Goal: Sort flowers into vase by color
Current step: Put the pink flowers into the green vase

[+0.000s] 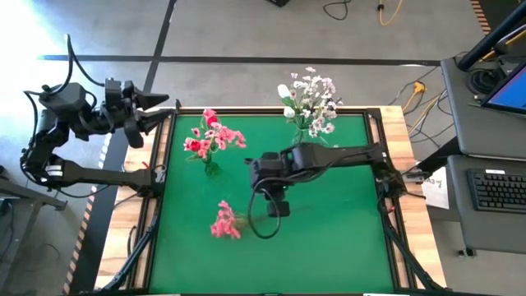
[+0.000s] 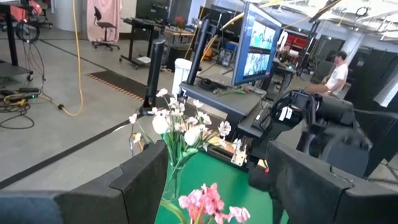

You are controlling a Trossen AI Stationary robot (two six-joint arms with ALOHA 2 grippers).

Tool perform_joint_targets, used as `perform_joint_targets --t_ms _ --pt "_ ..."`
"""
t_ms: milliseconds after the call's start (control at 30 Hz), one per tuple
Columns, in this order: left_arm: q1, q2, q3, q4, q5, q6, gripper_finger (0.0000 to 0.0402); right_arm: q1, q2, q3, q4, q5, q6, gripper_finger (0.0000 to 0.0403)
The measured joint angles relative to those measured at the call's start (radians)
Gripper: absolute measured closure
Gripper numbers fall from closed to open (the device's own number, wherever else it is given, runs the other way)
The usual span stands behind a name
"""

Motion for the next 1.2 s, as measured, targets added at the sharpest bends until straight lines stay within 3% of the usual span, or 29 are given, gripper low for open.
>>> perform_joint_targets --t_ms 200,400,567,733,900,1200 --pt "0.000 0.000 0.000 -0.025 0.000 0.000 0.0142 0.000 0.067 0.000 -0.055 0.003 -0.054 0.0255" --pt "0.000 0.000 -0.016 -0.031 0.000 0.000 0.0142 0.016 0.169 -0.001 0.038 0.002 -0.111 0.0226" --pt "0.000 0.003 -0.027 -0.031 0.000 -0.019 0.0142 0.040 0.277 -0.002 0.101 0.012 -0.103 0.0218" --pt "0.000 0.004 -0.027 -0.029 0.000 -0.026 0.0142 0.066 0.353 -0.002 0.087 0.132 -0.065 0.0218" --pt "0.000 0.005 -0.027 -0.029 0.000 -0.026 0.0142 0.080 0.396 -0.002 0.086 0.048 -0.017 0.0218" --pt "0.000 0.006 -0.027 0.080 0.000 -0.071 0.0142 0.117 0.407 -0.011 0.104 0.052 0.082 0.0218"
